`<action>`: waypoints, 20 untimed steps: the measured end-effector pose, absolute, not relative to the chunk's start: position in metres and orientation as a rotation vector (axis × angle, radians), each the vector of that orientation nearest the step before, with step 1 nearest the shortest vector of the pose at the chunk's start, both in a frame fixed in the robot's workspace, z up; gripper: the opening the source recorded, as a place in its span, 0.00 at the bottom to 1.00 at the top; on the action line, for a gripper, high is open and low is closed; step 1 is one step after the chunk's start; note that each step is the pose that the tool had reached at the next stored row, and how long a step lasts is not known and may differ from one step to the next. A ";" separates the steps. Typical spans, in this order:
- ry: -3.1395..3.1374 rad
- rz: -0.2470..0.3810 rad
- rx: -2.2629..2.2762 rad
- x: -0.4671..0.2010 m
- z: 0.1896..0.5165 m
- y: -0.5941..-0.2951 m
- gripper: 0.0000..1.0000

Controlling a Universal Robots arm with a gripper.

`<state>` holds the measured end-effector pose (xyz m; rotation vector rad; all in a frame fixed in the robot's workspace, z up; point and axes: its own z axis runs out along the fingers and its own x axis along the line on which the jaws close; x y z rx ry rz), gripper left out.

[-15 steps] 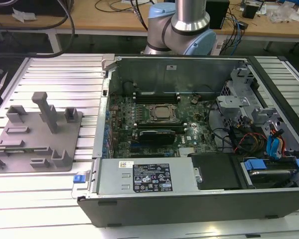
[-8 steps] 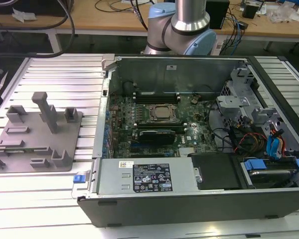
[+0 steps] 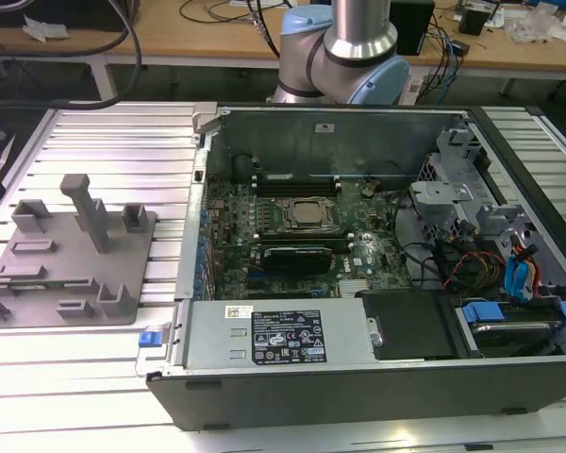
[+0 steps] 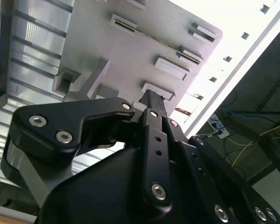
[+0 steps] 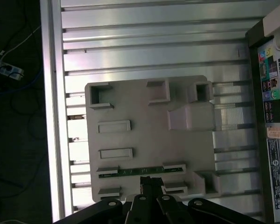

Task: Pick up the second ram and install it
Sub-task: 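Pick up the second ram and move it above second insertion slot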

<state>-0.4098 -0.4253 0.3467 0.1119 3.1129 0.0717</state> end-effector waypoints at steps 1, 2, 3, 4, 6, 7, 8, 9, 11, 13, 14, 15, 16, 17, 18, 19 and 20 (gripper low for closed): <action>3.113 0.072 0.099 -0.410 0.347 -0.425 0.08; 3.114 0.072 0.087 -0.410 0.347 -0.425 0.08; 3.115 0.073 0.057 -0.410 0.347 -0.425 0.08; 3.116 0.073 0.036 -0.410 0.347 -0.425 0.08; 3.117 0.074 -0.089 -0.410 0.347 -0.425 0.08; 3.114 0.075 -0.190 -0.410 0.346 -0.425 0.08; 3.110 0.076 -0.256 -0.410 0.346 -0.425 0.08; 3.105 0.077 -0.323 -0.410 0.346 -0.425 0.08; 3.096 0.078 -0.411 -0.410 0.346 -0.425 0.08; 3.078 0.079 -0.539 -0.410 0.346 -0.425 0.08; 3.068 0.079 -0.600 -0.410 0.346 -0.425 0.08; 3.060 0.080 -0.643 -0.410 0.346 -0.425 0.08; 3.052 0.080 -0.683 -0.410 0.346 -0.425 0.08; 3.041 0.080 -0.733 -0.410 0.346 -0.425 0.08; 3.026 0.081 -0.796 -0.410 0.346 -0.425 0.08; 3.017 0.081 -0.833 -0.410 0.346 -0.425 0.08; 3.010 0.081 -0.859 -0.410 0.346 -0.425 0.08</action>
